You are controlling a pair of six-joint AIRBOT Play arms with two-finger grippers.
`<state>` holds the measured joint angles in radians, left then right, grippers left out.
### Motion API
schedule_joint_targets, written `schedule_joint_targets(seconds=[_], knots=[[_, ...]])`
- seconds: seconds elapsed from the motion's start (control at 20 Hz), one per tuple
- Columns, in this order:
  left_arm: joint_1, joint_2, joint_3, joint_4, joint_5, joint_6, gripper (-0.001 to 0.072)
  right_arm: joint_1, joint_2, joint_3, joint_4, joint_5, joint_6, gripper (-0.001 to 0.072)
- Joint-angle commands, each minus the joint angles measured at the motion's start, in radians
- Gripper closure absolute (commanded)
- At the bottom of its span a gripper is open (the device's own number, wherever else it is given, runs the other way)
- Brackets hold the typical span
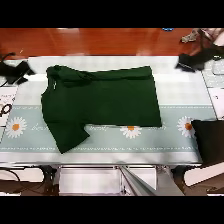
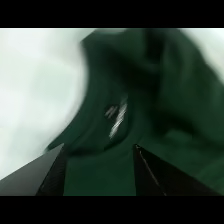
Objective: Fold the shirts.
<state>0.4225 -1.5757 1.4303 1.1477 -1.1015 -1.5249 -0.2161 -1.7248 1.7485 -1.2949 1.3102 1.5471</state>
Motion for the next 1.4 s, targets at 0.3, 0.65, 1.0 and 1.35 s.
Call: schedule_joint_targets(seconds=[0.3,0.65,1.0,1.35], knots=[[0.395,0.176,-0.667,-0.352,-0.156,0.338,0.0199,-0.241,0.569,-1.022,0.258,-0.255,-0.230,0.0305],[0.332,0.146,-0.692,-0.356,-0.138,0.387,0.0200,-0.258,0.617,-1.092,0.292,-0.267,-0.264,0.0305],[0.233,0.092,-0.691,-0.357,-0.088,0.349,0.0302,-0.258,0.617,-1.092,0.298,-0.267,-0.269,0.0306],[0.234,0.092,-0.692,-0.354,-0.114,0.388,0.0686,-0.225,0.597,-1.173,0.284,-0.212,-0.253,0.0306]])
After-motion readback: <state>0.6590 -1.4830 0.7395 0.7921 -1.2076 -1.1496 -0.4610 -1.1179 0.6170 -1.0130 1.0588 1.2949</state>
